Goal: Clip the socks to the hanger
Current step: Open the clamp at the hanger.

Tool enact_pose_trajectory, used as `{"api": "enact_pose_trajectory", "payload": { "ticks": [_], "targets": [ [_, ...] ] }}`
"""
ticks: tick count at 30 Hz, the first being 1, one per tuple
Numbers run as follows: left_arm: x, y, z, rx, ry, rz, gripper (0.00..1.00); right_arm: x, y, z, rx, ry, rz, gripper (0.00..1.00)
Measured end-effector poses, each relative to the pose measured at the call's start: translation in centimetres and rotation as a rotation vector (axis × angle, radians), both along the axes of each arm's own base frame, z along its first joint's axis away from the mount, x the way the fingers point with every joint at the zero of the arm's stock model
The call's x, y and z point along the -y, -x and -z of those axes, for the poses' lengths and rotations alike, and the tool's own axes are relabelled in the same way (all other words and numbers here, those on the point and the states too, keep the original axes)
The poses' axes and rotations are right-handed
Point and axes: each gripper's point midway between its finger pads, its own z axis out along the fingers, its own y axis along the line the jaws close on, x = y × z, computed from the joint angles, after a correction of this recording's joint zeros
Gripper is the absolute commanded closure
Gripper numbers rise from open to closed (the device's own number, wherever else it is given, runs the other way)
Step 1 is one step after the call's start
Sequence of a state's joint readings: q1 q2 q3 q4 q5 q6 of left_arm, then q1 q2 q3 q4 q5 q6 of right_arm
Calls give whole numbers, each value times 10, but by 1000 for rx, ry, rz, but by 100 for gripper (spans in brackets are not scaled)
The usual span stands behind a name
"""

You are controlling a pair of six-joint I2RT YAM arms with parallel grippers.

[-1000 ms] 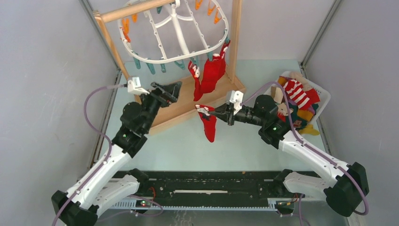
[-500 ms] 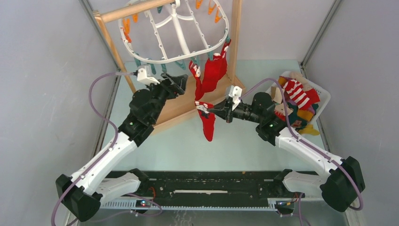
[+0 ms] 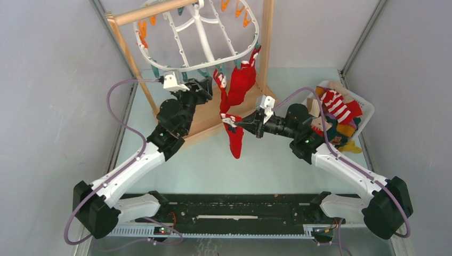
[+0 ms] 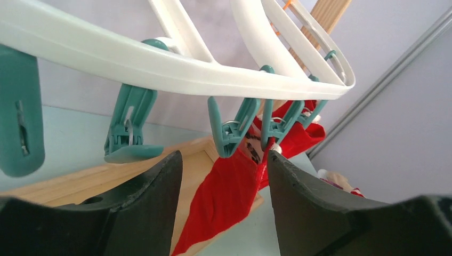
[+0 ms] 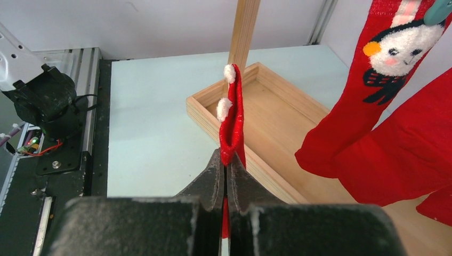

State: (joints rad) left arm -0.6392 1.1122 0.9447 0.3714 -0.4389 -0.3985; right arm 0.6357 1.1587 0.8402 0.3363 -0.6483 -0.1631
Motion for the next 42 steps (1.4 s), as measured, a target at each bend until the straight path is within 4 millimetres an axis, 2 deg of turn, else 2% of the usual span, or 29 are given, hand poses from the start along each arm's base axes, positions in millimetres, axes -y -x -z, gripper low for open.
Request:
{"api": "enact_pose_trajectory", "payload": {
  "ticks": [9, 23, 33, 42],
  "targets": [
    [2, -16, 11, 1, -36, -46, 36, 0, 0, -1, -8, -7, -2, 100],
    [4, -22, -18, 68, 10, -62, 39, 2, -3, -4, 2, -16, 7, 100],
    [5, -27, -16, 72, -3, -69, 45, 3, -3, -5, 2, -17, 7, 100],
    [6, -28, -21, 77, 1, -69, 68, 4, -5, -5, 2, -17, 14, 100]
  ]
}}
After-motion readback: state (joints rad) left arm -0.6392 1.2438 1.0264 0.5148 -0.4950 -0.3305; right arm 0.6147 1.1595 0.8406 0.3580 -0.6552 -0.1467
